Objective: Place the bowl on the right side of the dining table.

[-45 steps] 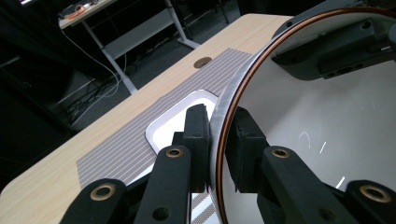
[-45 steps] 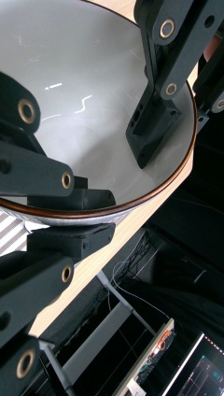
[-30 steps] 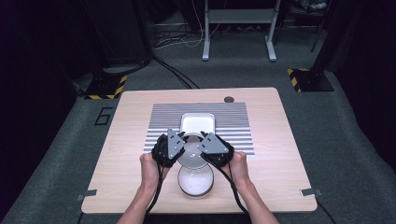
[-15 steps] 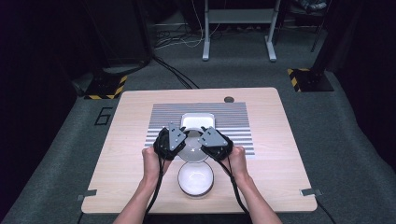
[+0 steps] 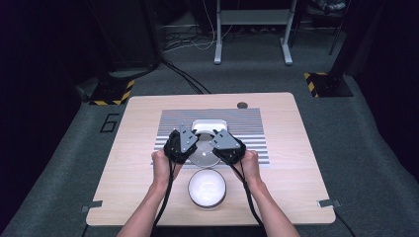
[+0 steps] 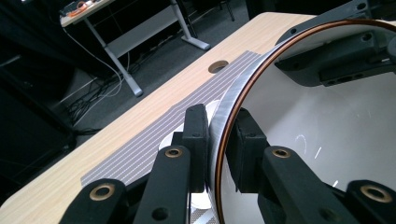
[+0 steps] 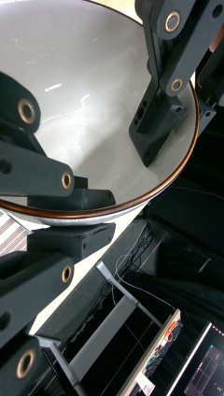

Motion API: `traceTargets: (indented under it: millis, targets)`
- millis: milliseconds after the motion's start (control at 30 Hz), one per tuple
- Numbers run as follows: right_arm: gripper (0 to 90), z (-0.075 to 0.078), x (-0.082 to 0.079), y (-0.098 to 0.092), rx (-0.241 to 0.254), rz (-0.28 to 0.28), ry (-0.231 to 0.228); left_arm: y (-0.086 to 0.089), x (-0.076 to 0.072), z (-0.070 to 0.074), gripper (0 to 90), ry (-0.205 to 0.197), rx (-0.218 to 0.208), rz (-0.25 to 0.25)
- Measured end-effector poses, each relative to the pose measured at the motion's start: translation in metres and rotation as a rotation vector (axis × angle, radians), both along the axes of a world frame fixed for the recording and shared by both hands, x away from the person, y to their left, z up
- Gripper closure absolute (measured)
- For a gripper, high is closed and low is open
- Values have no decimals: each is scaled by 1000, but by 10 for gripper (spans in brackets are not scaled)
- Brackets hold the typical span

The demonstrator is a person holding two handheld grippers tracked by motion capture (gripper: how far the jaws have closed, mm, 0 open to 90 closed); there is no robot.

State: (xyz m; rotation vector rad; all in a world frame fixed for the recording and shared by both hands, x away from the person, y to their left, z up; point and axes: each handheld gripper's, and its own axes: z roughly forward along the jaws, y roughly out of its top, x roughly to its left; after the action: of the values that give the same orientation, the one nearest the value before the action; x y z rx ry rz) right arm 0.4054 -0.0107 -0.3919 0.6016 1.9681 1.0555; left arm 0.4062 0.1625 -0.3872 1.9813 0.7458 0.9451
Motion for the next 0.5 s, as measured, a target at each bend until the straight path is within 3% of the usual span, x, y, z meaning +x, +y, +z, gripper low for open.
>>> traceTargets:
  millis: [500]
  targets:
    - [827,-3,15,1,-1,-16,13,-2,16,-3,784,10,-1,8]
